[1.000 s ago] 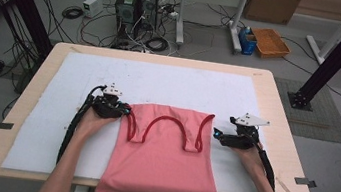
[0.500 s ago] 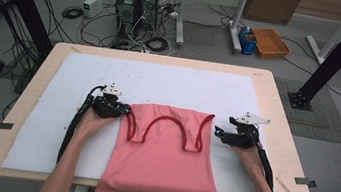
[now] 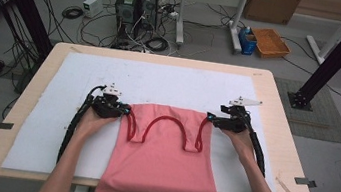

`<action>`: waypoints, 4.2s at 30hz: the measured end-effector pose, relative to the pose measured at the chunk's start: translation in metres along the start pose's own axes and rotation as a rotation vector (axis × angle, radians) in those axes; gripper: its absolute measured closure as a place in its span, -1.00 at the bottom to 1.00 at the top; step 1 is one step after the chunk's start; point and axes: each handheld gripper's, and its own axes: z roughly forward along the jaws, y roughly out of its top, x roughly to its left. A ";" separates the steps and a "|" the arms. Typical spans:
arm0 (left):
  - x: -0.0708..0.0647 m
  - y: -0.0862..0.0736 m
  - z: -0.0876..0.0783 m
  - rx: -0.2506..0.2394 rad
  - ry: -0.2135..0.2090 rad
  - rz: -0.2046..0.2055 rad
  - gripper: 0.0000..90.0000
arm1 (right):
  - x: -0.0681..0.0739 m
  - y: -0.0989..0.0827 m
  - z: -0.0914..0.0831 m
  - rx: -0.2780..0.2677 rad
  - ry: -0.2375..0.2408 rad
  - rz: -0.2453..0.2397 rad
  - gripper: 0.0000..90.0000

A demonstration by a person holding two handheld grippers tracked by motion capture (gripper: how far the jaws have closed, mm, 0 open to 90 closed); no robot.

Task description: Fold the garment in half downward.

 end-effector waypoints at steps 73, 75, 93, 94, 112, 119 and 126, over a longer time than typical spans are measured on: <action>0.000 0.001 -0.002 -0.033 0.014 -0.007 0.77 | -0.006 -0.008 0.015 0.087 0.090 -0.028 0.82; 0.000 0.004 -0.007 -0.058 0.028 -0.019 0.77 | -0.006 -0.005 0.013 0.085 0.087 -0.032 0.82; 0.016 0.037 -0.025 -0.110 0.099 -0.072 0.78 | -0.013 0.035 0.007 0.040 0.035 -0.030 0.82; 0.017 0.039 -0.024 -0.109 0.099 -0.074 0.78 | -0.014 0.037 0.008 0.036 0.032 -0.029 0.82; 0.042 0.073 -0.008 -0.124 0.149 -0.132 0.79 | -0.036 0.071 0.022 0.029 -0.025 0.003 0.82; 0.058 0.091 -0.004 -0.138 0.152 -0.148 0.79 | -0.048 0.090 0.029 0.017 -0.056 0.012 0.82; 0.070 0.103 0.000 -0.155 0.154 -0.143 0.79 | -0.058 0.110 0.036 0.009 -0.076 -0.015 0.82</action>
